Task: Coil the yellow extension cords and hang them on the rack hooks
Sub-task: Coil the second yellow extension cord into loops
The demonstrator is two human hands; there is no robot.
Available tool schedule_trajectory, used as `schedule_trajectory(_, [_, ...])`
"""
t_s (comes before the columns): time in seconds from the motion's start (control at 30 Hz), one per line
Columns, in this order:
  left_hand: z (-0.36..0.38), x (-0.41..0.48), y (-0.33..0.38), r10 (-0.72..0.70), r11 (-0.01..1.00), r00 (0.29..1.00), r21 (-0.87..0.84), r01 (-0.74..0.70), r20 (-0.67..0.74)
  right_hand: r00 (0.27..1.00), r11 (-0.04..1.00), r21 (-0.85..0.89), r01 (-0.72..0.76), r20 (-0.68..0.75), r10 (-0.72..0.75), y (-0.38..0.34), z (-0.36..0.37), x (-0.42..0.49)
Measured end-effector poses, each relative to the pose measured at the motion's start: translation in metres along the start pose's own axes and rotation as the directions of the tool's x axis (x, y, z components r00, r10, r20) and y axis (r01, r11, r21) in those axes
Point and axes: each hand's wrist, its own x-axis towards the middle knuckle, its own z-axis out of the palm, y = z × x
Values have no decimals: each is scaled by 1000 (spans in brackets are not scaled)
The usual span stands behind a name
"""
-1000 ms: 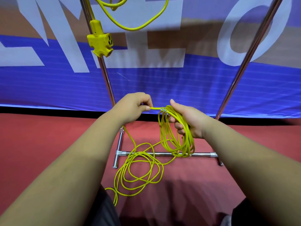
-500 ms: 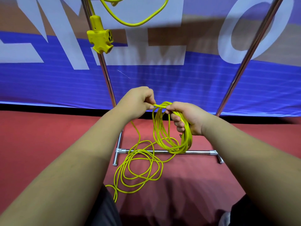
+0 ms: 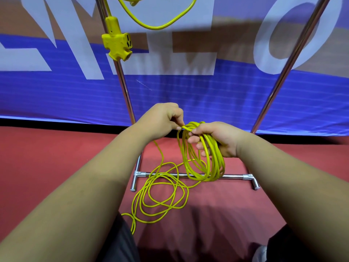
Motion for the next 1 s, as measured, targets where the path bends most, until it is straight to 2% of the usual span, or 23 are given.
schedule_trajectory(0.13, [3,0,4,18,1000,999,-9,-18,36,1000,999,-43,18,8,-18,1,0,1])
schedule_trajectory(0.23, [4,0,3,3,1000,1000,-4,-3,14,999,999,-10,34,16,-34,1,-1,4])
schedule_trajectory(0.33, [8,-3,-3,-19,995,1000,97,17,23,999,1000,-10,27,19,-27,-3,-2,3])
schedule_trajectory(0.43, [9,-8,-28,-143,973,989,188,135,30,999,998,-42,36,36,-34,-8,-4,-2])
schedule_trajectory(0.57, [6,-22,-68,-418,890,908,188,415,-23,997,997,-16,70,30,-70,-13,-8,-10])
schedule_trajectory(0.67, [9,-29,-82,-561,813,828,186,552,-8,994,994,22,105,1,-105,-14,-13,-13])
schedule_trajectory(0.77, [16,-32,-90,-626,760,779,227,609,6,986,979,120,165,-35,-162,-16,-22,-15])
schedule_trajectory(0.9, [29,-38,-97,-701,696,704,322,642,113,960,910,308,279,-89,-264,-25,-31,-20])
schedule_trajectory(1.0, [36,-38,-98,-706,696,695,310,647,136,936,823,450,348,-111,-335,-34,-39,-26])
